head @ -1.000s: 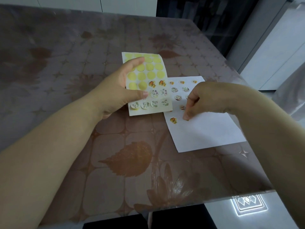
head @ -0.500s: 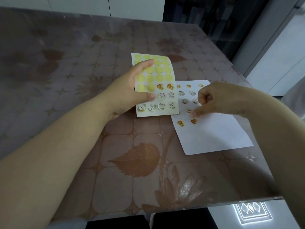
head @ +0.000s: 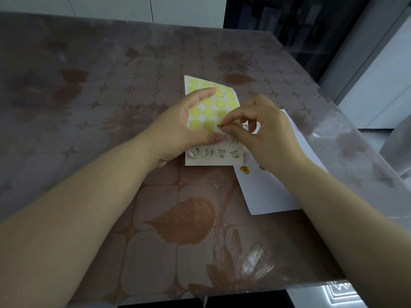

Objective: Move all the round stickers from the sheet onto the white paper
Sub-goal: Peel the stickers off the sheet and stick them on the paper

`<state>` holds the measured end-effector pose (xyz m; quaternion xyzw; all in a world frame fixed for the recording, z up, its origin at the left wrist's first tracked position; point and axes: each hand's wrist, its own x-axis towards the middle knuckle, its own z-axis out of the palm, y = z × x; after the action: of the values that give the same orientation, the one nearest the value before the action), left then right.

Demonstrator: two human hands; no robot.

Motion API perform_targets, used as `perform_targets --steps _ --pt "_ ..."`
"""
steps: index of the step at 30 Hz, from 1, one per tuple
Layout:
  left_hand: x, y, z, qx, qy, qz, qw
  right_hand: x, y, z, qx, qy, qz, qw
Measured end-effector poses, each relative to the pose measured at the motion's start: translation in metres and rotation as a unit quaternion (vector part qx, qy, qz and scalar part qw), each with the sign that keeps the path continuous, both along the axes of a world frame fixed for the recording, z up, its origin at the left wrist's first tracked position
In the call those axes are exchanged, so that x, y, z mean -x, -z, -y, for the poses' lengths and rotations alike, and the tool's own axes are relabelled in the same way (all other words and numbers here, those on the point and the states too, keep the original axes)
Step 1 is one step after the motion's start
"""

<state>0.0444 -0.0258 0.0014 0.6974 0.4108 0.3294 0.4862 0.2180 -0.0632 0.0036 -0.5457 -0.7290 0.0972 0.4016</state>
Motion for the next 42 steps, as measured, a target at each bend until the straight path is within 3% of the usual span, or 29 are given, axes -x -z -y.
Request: perform_targets --steps 8,11,14,16,27,33,42 --pt "-0.004 0.003 0.000 -0.018 -0.038 -0.026 0.999 -0.010 -0.020 0.002 0.076 -0.005 -0.083 0.994" --pt "0.001 0.005 -0.004 -0.003 -0.039 0.004 0.999 -0.047 -0.037 0.012 0.196 0.034 -0.036 0.979" --pt "0.003 0.005 -0.006 0.020 -0.035 0.050 0.998 -0.078 -0.040 0.025 0.356 0.045 0.046 0.932" --pt "0.002 0.005 -0.007 0.047 -0.025 0.086 0.995 -0.080 -0.036 0.026 0.392 0.049 0.058 0.917" --pt "0.001 0.004 -0.005 0.061 -0.019 0.093 0.994 -0.073 -0.026 0.016 0.399 0.045 0.094 0.911" --pt "-0.001 0.002 -0.001 0.042 -0.013 0.081 0.996 -0.076 -0.026 0.010 0.400 0.105 0.149 0.898" --pt "0.001 0.003 -0.003 0.036 -0.009 0.074 0.997 -0.076 -0.020 0.010 0.371 0.094 0.110 0.917"
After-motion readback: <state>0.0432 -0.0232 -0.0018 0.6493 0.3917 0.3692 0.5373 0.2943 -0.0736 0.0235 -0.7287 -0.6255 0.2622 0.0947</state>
